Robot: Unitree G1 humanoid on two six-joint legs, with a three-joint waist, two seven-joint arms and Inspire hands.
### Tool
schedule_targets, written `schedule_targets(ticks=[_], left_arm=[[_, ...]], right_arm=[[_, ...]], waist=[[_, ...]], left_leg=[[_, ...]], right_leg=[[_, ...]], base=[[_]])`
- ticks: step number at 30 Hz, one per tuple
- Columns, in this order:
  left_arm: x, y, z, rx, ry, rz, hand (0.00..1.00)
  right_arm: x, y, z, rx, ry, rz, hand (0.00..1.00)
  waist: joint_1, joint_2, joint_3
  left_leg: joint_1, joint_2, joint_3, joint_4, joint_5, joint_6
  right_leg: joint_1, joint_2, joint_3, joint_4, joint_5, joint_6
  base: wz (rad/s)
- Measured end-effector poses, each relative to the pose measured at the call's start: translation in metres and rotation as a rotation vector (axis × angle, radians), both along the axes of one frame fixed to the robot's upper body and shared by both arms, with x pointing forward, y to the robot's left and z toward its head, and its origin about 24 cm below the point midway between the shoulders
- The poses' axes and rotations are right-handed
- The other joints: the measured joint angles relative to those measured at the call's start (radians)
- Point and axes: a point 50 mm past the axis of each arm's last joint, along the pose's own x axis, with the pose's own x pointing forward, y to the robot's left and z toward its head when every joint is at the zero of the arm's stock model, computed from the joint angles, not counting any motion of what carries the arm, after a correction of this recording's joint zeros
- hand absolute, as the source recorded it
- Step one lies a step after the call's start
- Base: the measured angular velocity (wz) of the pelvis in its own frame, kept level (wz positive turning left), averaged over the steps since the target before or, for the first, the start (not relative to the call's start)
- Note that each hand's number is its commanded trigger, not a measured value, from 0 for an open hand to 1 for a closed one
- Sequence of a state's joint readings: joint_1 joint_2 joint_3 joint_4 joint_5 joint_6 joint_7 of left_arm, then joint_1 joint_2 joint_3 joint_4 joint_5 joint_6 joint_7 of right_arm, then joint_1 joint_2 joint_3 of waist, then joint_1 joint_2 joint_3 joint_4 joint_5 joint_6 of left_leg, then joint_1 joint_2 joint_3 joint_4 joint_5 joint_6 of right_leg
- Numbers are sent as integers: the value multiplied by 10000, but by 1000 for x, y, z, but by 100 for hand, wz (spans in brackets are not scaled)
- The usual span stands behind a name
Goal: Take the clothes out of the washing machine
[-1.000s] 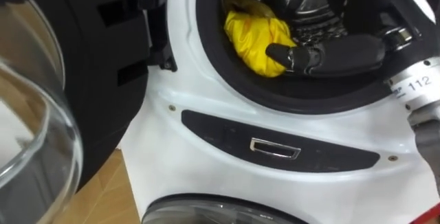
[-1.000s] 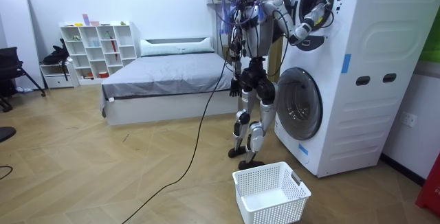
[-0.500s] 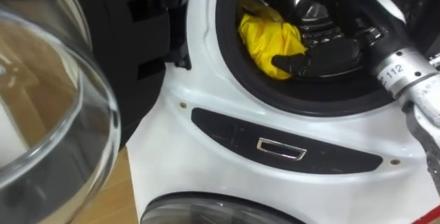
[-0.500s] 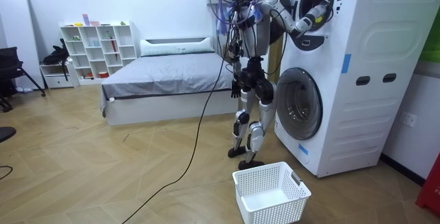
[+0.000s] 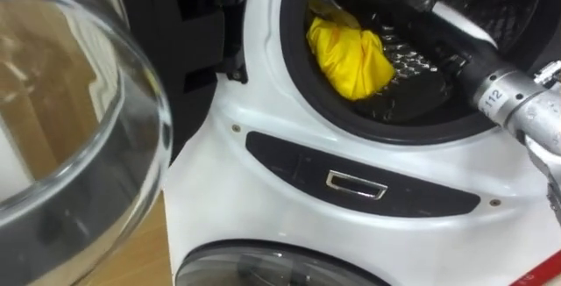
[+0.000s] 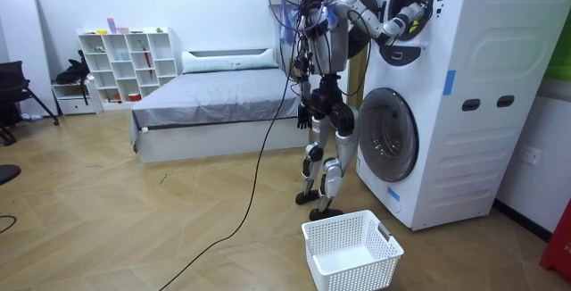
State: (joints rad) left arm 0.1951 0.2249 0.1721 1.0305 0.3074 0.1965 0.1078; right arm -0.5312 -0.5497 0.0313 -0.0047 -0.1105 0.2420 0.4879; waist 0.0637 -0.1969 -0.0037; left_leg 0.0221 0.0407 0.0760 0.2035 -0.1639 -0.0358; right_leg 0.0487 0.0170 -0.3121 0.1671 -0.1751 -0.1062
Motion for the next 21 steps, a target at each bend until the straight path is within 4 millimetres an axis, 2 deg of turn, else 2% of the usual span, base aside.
schedule_targets(ticks=[6,7,8,9,14,21], left_arm=[[8,8,4,160,44,-429,0],[11,10,5,221,-21,-501,0],[12,10,6,245,-53,-525,0],[14,11,7,284,-112,-551,0],[23,14,9,446,-155,-976,0],[29,12,9,536,-320,-1065,0]], right_arm=[[7,-4,0,-709,897,225,0],[7,-6,-1,-842,1061,224,28],[7,-6,0,-895,1125,230,95],[7,-6,0,-1022,1191,235,100],[7,-6,0,-1094,1349,368,100],[9,-10,5,-931,891,-435,100]], waist=[[189,-77,-19],[238,-85,-17],[248,-91,-15],[250,-112,-3],[259,-296,79],[516,-300,81]], left_leg=[[90,-10,-98,-16,1,0],[104,-14,-123,-21,1,-1],[107,-14,-126,-19,1,-1],[107,-14,-125,-17,1,-1],[213,-15,-98,-38,1,-1],[207,-16,34,-75,-20,6]], right_leg=[[57,6,-45,5,-4,8],[72,6,-53,8,-6,7],[75,6,-53,12,-6,7],[74,6,-53,16,-7,6],[222,12,-56,-41,-17,17],[205,26,30,-156,12,24]], base=[[4],[7],[4],[0],[-1],[-5]])
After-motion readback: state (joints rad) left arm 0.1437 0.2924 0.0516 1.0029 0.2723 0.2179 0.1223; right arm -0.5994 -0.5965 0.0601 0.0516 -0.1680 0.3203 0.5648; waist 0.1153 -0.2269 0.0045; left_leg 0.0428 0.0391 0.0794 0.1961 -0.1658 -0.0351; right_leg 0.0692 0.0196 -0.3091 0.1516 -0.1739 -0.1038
